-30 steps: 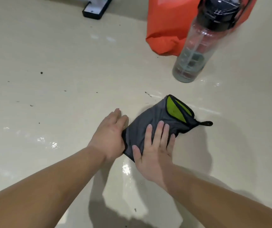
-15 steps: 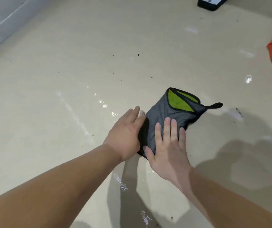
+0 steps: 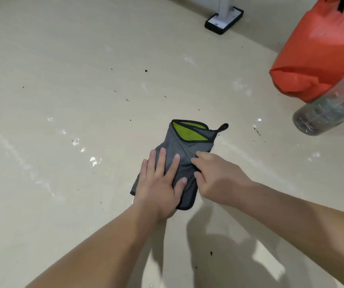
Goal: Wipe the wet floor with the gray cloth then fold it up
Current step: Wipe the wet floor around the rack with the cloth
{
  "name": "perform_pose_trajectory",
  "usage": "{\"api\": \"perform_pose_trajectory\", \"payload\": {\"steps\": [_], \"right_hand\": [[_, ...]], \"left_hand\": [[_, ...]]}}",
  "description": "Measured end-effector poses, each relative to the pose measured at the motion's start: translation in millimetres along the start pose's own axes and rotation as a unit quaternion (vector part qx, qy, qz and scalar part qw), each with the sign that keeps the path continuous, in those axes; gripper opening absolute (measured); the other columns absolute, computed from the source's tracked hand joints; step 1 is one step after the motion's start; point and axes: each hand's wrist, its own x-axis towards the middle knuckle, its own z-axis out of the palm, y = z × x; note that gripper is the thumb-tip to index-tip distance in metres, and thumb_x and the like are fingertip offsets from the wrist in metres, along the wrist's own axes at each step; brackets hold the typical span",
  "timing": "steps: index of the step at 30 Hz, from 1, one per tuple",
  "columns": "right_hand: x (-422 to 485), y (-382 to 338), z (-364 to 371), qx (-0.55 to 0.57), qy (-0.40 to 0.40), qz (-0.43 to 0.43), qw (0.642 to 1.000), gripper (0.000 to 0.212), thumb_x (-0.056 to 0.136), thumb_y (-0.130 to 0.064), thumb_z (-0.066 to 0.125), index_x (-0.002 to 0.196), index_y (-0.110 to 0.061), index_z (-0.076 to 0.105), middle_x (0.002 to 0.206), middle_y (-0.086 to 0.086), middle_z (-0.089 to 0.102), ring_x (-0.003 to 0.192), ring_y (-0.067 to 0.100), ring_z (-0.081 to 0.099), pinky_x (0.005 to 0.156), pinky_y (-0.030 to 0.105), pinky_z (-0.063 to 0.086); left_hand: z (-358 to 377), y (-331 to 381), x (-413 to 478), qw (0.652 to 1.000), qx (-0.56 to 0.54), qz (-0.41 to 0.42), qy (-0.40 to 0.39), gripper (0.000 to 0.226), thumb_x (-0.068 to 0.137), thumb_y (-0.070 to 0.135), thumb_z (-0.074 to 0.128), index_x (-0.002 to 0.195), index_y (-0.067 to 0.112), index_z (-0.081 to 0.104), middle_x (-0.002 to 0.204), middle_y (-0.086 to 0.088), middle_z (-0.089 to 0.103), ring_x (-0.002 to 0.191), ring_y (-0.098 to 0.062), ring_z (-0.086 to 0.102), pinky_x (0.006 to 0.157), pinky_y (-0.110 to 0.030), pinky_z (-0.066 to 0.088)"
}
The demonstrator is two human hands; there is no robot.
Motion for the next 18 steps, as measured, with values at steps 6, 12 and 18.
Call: {"api": "perform_pose_trajectory", "payload": {"steps": [6,12,18], "right_hand": [[24.2,-81.7,-16.1,0.014,-0.123,-0.002,0.992,0.067,0.097,-0.034,0.044,0.156,-0.026,0.015,0.143,0.005,0.049,0.125,0.030,0.052,0.102,0.047,0.045],[30.7,-165.1,-20.9,-0.110,-0.181,0.028,0.977,0.063,0.102,-0.037,0.042,0.157,-0.025,0.015,0.145,0.003,0.051,0.126,0.031,0.053,0.102,0.047,0.047],[-7.3,-211.4,12.4,-0.089,-0.168,0.062,0.980,0.085,0.100,-0.032,0.042,0.157,-0.037,-0.021,0.138,-0.005,0.050,0.113,0.029,0.057,0.093,0.043,0.050]], "left_hand": [[-19.8,-126.7,-31.0,0.998,-0.035,-0.046,-0.022,0.083,0.093,0.079,0.019,0.159,0.042,-0.017,0.168,-0.002,-0.028,0.152,-0.026,-0.032,0.125,-0.049,-0.012],[-31.1,-228.8,-40.8,0.991,-0.026,-0.130,-0.016,0.089,0.088,0.084,0.009,0.159,0.039,-0.019,0.168,-0.006,-0.028,0.153,-0.029,-0.029,0.125,-0.051,-0.011],[-19.7,-236.7,-42.9,0.995,0.033,-0.087,0.048,0.085,0.092,0.074,-0.001,0.160,0.026,-0.019,0.168,-0.018,-0.024,0.154,-0.035,-0.024,0.125,-0.051,-0.009]]}}
